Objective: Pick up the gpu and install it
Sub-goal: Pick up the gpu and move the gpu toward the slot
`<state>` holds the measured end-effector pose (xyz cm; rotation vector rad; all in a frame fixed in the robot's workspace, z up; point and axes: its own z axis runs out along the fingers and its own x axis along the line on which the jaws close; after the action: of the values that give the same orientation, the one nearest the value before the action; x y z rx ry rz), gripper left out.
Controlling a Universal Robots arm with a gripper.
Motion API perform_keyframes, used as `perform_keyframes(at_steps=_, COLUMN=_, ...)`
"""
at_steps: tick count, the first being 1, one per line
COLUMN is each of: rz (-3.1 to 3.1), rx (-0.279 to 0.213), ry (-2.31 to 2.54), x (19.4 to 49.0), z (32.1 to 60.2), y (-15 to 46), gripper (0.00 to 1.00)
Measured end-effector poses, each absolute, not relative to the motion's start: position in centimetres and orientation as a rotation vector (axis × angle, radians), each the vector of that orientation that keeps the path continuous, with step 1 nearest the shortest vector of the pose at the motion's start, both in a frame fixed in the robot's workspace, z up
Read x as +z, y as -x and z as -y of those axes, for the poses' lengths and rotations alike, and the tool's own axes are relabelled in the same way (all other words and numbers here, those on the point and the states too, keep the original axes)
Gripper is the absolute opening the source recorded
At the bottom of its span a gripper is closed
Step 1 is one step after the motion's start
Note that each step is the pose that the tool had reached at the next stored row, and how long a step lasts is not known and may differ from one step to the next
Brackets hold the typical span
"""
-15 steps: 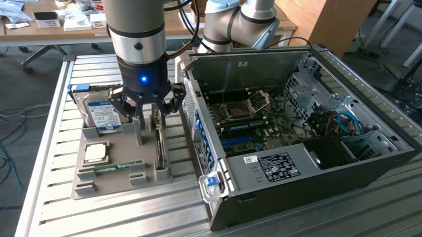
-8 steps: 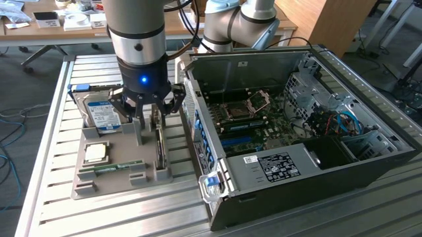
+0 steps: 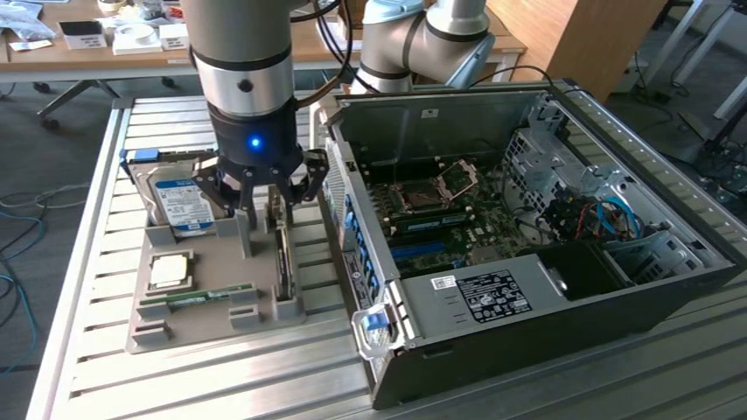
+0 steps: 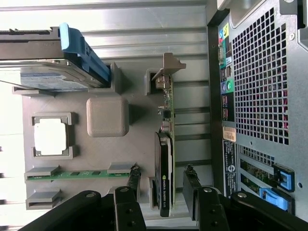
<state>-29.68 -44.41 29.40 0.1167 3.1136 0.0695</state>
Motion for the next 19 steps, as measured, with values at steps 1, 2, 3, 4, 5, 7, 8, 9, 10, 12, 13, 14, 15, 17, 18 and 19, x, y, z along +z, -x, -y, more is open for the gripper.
perform_keyframes(at_steps=1, rz=-3.114, rx=0.069, ry=-0.117, x=29.33, z=44.40, y=29.69, gripper=0.49)
perform_keyframes(at_steps=2, rz=-3.114, rx=0.070, ry=-0.117, x=29.24, z=44.40, y=29.68, gripper=0.49)
perform_keyframes(at_steps=3, rz=-3.114, rx=0.069, ry=-0.117, x=29.15, z=44.40, y=29.69, gripper=0.49)
perform_keyframes(at_steps=4, rz=-3.114, rx=0.069, ry=-0.117, x=29.06, z=44.40, y=29.69, gripper=0.49)
perform_keyframes(at_steps=5, rz=-3.114, rx=0.069, ry=-0.117, x=28.97, z=44.41, y=29.68, gripper=0.49)
perform_keyframes(at_steps=7, rz=-3.114, rx=0.069, ry=-0.117, x=28.77, z=44.41, y=29.69, gripper=0.49)
perform_keyframes(at_steps=8, rz=-3.114, rx=0.069, ry=-0.117, x=28.69, z=44.40, y=29.69, gripper=0.49)
perform_keyframes(at_steps=9, rz=-3.114, rx=0.069, ry=-0.117, x=28.67, z=44.41, y=29.69, gripper=0.49)
perform_keyframes(at_steps=10, rz=-3.114, rx=0.069, ry=-0.117, x=28.68, z=44.41, y=29.69, gripper=0.49)
perform_keyframes(at_steps=12, rz=-3.114, rx=0.069, ry=-0.117, x=28.66, z=44.40, y=29.68, gripper=0.49)
perform_keyframes(at_steps=13, rz=-3.114, rx=0.070, ry=-0.117, x=28.64, z=44.41, y=29.64, gripper=0.49)
perform_keyframes(at_steps=14, rz=-3.114, rx=0.070, ry=-0.117, x=28.63, z=44.41, y=29.57, gripper=0.49)
perform_keyframes(at_steps=15, rz=-3.114, rx=0.069, ry=-0.117, x=28.62, z=44.41, y=29.47, gripper=0.49)
perform_keyframes(at_steps=17, rz=-3.114, rx=0.069, ry=-0.117, x=28.61, z=44.41, y=29.25, gripper=0.49)
perform_keyframes(at_steps=18, rz=-3.114, rx=0.069, ry=-0.117, x=28.60, z=44.41, y=29.22, gripper=0.49)
perform_keyframes(at_steps=19, rz=-3.114, rx=0.069, ry=-0.117, x=28.60, z=44.41, y=29.22, gripper=0.49)
